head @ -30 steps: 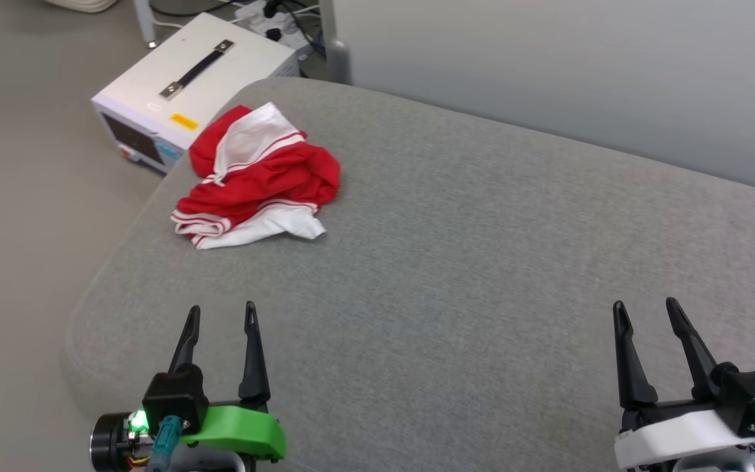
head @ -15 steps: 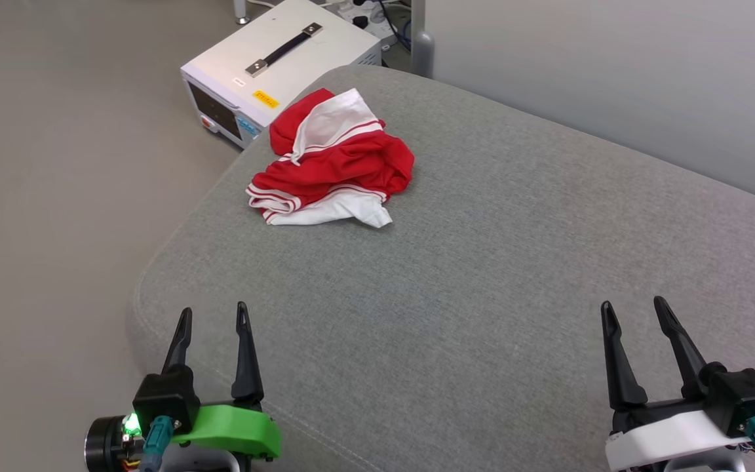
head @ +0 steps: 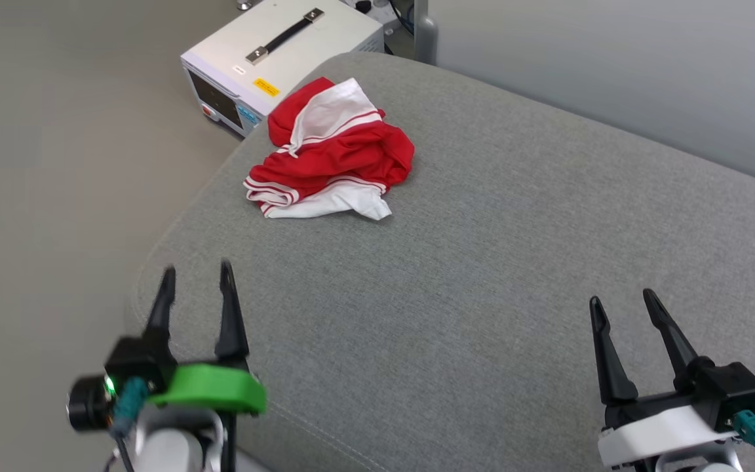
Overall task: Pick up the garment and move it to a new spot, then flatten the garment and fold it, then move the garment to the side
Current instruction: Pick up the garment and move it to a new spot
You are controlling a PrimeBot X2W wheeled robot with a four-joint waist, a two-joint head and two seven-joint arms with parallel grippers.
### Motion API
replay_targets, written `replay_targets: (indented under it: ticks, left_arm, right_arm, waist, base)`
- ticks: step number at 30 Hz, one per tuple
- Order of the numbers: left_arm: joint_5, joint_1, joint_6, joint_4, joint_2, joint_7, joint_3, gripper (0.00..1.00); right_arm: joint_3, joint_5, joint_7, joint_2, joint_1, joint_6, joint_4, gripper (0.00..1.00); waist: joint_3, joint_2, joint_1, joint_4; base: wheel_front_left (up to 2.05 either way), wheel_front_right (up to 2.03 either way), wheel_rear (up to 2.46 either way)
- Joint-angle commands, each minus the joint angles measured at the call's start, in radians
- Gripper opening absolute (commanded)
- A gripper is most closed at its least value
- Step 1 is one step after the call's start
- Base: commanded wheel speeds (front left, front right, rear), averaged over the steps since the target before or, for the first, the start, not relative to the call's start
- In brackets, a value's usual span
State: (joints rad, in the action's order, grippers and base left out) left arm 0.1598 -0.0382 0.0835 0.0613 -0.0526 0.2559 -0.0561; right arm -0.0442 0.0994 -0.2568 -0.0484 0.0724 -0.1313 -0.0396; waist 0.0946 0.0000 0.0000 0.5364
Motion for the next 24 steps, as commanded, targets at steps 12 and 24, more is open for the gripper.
replay_targets:
  ticks: [12, 24]
  left_arm:
    - [-0.018, -0.408, -0.17, 0.052, -0.04, 0.006, 0.19, 1.0]
    - [0.127, -0.696, -0.214, 0.286, -0.218, -0.05, 0.052, 1.0]
  right_arm:
    - [-0.009, -0.105, -0.005, -0.002, -0.117, 0.001, -0.067, 1.0]
    - [-0.015, -0.157, -0.005, -0.016, -0.223, 0.001, -0.167, 1.0]
  waist:
    - [0.203, 0.0, 0.0, -0.134]
    - [0.381, 0.0, 0.0, -0.198]
  base:
    - [0.0, 0.0, 0.0]
    - [0.0, 0.0, 0.0]
